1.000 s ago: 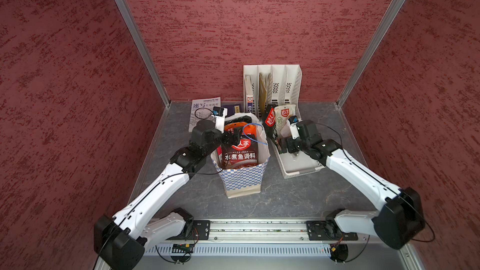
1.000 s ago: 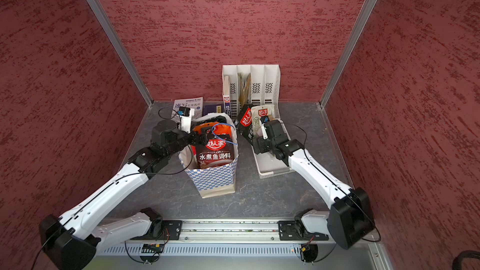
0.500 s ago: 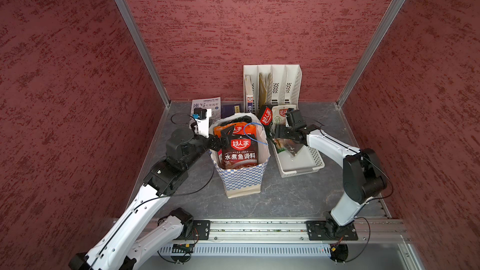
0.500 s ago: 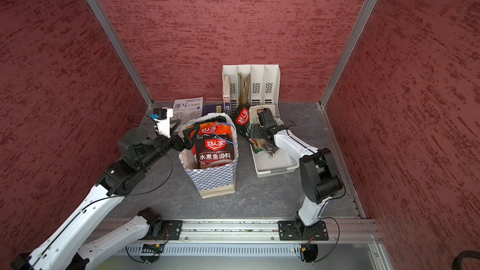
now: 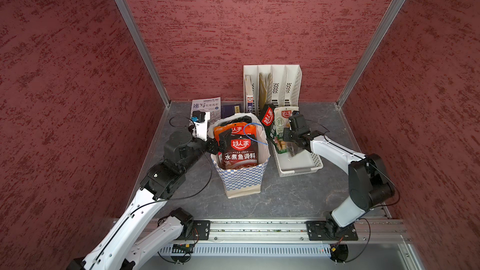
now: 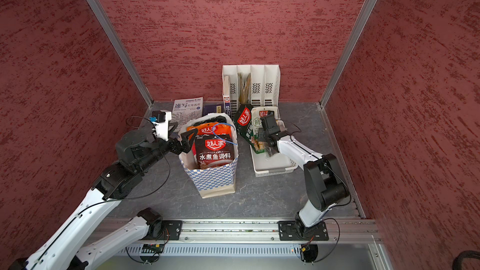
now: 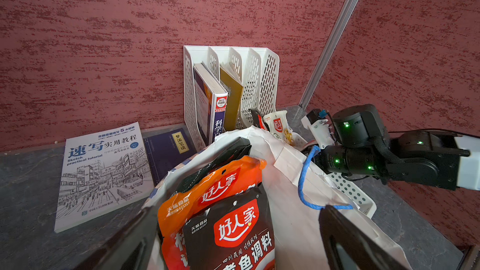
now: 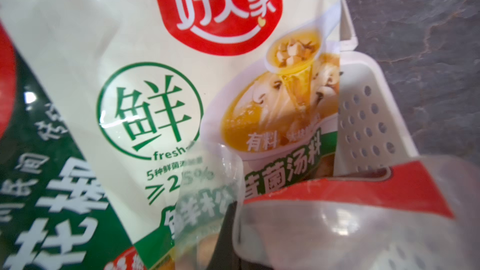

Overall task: Place the condiment packets inside the bag
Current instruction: Pick up the condiment packet from the storage box, then place the condiment packet in the paper bag.

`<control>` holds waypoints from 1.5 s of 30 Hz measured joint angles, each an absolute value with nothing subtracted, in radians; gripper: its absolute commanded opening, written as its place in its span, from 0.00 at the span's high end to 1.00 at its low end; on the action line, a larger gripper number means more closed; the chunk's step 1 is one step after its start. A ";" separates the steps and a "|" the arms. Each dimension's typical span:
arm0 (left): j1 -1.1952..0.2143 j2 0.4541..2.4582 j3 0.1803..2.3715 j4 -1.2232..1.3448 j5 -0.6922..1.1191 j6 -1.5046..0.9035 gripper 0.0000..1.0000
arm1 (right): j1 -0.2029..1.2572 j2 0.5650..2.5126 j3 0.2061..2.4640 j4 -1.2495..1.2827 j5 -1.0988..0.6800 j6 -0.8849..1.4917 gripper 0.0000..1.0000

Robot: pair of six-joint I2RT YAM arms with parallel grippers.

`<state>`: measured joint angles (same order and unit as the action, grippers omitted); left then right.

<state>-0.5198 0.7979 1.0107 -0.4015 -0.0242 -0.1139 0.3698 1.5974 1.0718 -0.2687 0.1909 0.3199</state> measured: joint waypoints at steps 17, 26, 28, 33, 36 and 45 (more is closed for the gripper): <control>-0.520 0.749 1.031 -0.453 -0.011 -0.017 0.00 | 0.504 0.928 1.197 -0.434 -0.117 0.059 1.00; -0.520 0.670 1.024 -0.457 -0.190 -0.010 0.00 | 0.824 1.039 1.452 -0.410 -0.243 0.054 1.00; -0.520 0.646 1.019 -0.457 -0.224 -0.009 0.00 | 0.899 1.100 1.480 -0.385 -0.239 0.050 1.00; -0.520 0.599 1.003 -0.457 -0.277 -0.009 0.00 | 1.049 1.263 1.529 -0.309 -0.145 0.028 1.00; -0.520 0.583 0.996 -0.458 -0.299 -0.007 0.00 | 1.101 1.345 1.533 -0.258 -0.066 0.026 1.00; -0.520 0.557 0.986 -0.468 -0.334 0.015 0.00 | 1.161 1.455 1.510 -0.166 0.229 0.047 1.00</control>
<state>-0.5198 0.5568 0.9859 -0.4679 -0.3340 0.0154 1.1606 1.4551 1.5097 -0.1658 0.2295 0.0475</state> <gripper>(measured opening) 0.998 0.050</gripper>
